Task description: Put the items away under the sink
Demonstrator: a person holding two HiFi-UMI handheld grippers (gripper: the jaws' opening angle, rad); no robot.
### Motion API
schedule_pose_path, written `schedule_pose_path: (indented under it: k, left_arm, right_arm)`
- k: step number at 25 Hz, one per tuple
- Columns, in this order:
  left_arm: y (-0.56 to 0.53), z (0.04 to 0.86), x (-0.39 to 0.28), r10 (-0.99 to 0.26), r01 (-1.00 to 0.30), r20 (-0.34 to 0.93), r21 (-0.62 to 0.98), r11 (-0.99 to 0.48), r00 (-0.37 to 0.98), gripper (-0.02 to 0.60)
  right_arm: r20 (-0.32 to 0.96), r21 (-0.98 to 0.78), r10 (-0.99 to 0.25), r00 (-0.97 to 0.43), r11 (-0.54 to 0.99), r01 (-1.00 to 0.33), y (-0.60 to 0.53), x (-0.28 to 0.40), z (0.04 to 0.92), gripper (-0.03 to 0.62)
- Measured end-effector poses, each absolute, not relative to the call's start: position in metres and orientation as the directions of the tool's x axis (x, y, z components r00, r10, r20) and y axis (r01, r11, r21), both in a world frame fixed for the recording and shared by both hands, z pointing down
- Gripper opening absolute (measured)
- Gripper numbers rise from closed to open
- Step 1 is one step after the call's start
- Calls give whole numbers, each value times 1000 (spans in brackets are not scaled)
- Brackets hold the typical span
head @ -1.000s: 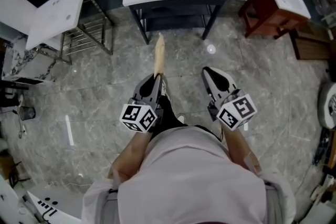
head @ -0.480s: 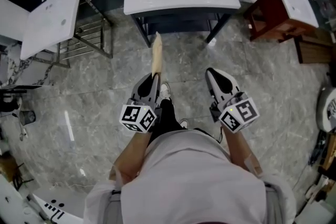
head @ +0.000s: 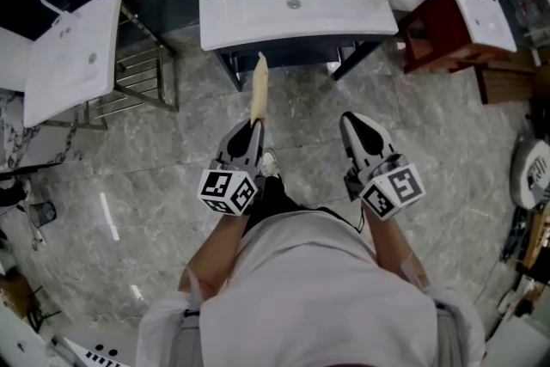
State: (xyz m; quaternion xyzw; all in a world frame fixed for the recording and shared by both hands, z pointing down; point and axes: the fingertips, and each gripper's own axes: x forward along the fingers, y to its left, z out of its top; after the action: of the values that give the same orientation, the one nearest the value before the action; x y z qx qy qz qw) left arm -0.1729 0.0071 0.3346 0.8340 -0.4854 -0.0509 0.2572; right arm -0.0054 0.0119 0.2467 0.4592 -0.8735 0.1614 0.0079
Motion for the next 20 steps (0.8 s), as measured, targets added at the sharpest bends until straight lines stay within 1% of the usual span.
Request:
schedule_pose_path:
  k: [13, 20]
  left_arm:
    - [-43, 367, -190, -795, -757, 213, 515, -403, 568, 25]
    - [-53, 370, -177, -772, -737, 220, 532, -417, 596, 25]
  right_arm:
    - [204, -257, -822, -532, 479, -839, -33, -25, 247, 33]
    - [170, -297, -840, -515, 455, -840, -49, -16, 239, 34]
